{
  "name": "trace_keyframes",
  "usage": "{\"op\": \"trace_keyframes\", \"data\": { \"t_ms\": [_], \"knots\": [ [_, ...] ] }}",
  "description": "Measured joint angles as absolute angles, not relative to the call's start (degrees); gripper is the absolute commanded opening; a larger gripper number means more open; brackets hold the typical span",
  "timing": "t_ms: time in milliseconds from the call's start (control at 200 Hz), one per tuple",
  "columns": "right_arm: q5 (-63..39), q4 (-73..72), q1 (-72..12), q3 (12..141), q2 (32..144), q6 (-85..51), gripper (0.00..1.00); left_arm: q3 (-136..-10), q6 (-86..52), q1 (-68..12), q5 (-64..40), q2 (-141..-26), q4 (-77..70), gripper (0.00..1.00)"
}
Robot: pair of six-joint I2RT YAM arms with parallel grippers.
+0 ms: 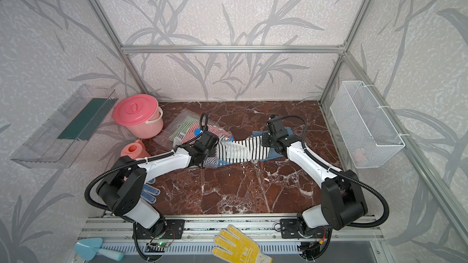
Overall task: Take the tank top out of the vacuum bag
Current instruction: Take out the tank top from the vacuum bag.
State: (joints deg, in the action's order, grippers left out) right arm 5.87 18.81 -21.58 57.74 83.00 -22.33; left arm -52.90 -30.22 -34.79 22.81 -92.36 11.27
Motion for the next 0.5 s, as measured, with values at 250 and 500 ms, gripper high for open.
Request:
{"op": "trace_keyframes", "data": {
  "t_ms": [250, 500],
  "knots": [
    [8.2, 21.3, -20.3, 61.8, 86.4, -20.3, 0.00, -53.1, -30.2, -34.7, 23.2, -92.4, 11.9, 0.00],
    [12.0, 24.4, -19.7, 65.4, 86.7, -18.8, 0.00, -53.1, -30.3, -34.4, 23.5, -92.4, 12.1, 0.00]
  ]
}}
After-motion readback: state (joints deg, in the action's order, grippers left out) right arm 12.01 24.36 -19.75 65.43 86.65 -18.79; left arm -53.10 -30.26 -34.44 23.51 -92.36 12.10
